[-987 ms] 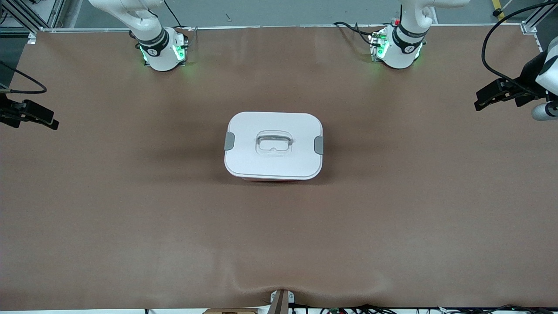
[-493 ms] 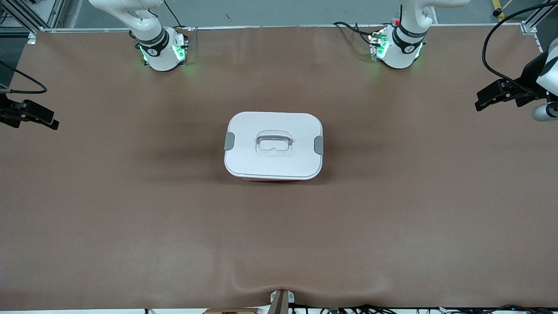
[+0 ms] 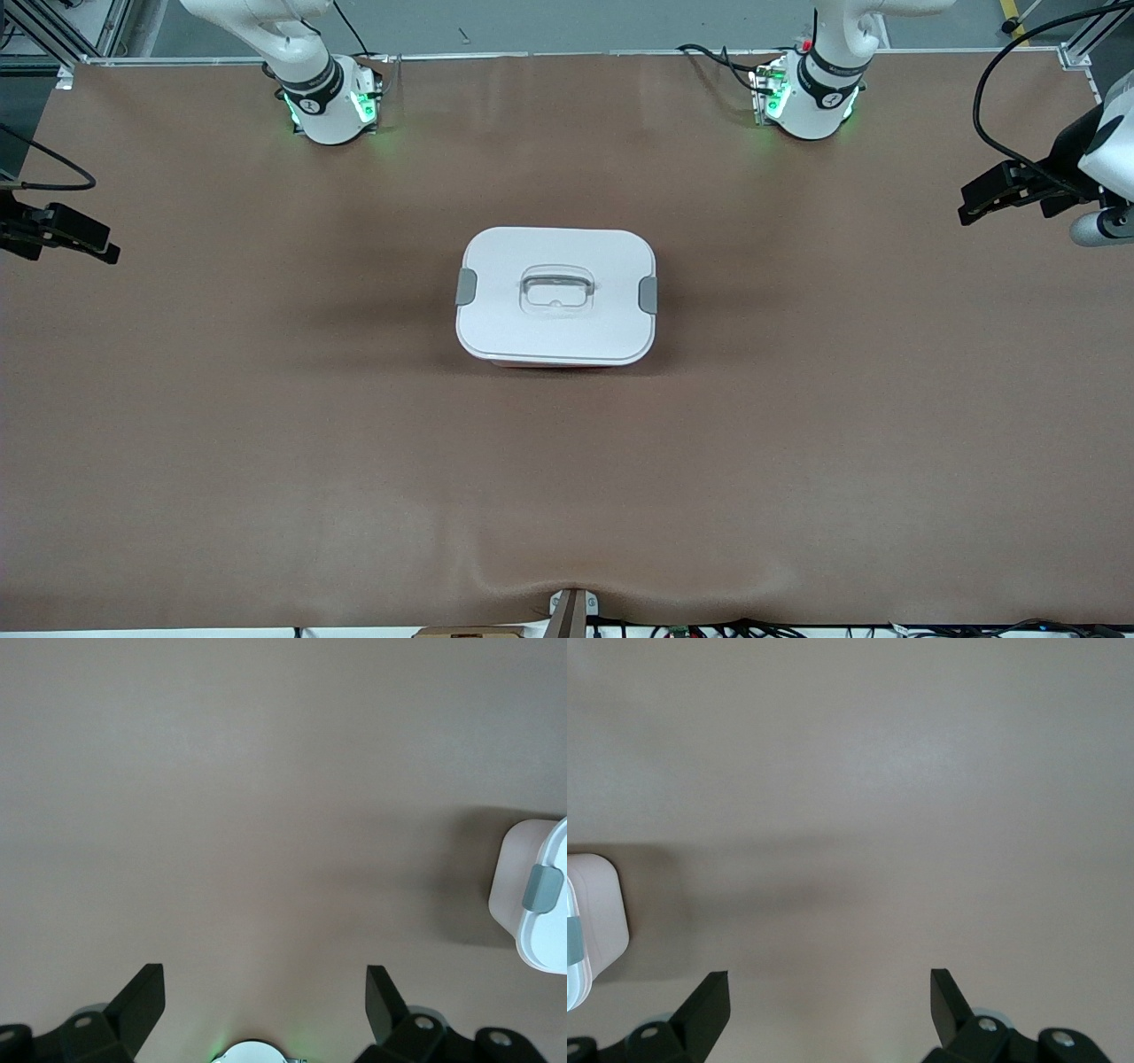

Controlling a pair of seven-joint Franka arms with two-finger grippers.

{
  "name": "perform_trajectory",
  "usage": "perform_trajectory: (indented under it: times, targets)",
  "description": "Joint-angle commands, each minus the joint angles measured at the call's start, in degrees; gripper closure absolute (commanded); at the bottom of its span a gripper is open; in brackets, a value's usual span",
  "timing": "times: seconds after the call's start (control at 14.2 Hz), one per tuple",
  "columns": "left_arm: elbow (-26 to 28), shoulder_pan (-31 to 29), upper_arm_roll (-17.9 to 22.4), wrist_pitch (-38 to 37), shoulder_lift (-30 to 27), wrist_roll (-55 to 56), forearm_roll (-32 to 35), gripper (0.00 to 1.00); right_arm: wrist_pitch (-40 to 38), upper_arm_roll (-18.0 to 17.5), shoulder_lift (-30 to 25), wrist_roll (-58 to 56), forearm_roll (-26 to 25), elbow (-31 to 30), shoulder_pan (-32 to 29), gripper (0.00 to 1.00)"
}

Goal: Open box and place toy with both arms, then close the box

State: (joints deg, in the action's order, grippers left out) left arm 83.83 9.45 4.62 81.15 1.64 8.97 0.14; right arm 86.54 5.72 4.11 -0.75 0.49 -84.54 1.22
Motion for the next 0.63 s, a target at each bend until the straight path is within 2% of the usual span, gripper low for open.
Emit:
perform_trajectory:
  times: [0.0,0.56]
  targets:
    - [1.2,0.0,-0.2,0.0,-1.4,-0.8,0.5,0.00,-0.1,-0.6,-0.5,0.3,0.2,0.3,-0.6,0.00]
    - [1.7,-0.5,-0.2,-0.1,-2.3,0.2,0.3,0.00,-0.9,-0.8,-0.4,-0.4,0.0,0.1,0.4,0.00]
